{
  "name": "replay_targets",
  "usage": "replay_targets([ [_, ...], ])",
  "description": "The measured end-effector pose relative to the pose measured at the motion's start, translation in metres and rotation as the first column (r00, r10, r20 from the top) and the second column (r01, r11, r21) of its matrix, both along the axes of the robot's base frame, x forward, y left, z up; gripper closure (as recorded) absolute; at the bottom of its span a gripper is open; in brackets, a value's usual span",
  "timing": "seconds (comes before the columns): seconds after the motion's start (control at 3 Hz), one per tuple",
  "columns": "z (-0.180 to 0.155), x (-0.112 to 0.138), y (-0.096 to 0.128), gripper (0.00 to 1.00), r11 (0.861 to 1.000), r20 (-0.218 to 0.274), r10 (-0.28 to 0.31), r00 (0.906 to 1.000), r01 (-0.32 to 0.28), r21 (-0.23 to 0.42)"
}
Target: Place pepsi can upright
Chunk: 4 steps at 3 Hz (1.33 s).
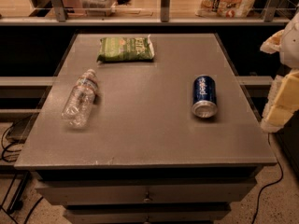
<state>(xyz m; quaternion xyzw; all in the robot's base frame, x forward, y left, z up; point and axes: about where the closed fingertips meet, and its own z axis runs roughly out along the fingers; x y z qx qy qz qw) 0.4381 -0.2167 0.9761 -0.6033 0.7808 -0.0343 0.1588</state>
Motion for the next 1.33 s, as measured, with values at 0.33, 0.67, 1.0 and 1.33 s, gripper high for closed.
replay_targets([
  [0.33, 0.000, 0.000, 0.000, 0.00, 1.000, 0.002, -0.001, 1.0000, 0.001, 0.000],
  [0.67, -0.002, 0.010, 0.001, 0.00, 0.996, -0.020, -0.061, 0.9979, 0.062, 0.062],
  [1.0, -0.017, 0.040, 0.002, 0.00, 0.947, -0.087, -0.245, 0.9656, 0.258, 0.192],
  [1.33, -0.024, 0.064, 0.006, 0.00, 0.891, -0.127, -0.384, 0.9147, 0.403, 0.209],
])
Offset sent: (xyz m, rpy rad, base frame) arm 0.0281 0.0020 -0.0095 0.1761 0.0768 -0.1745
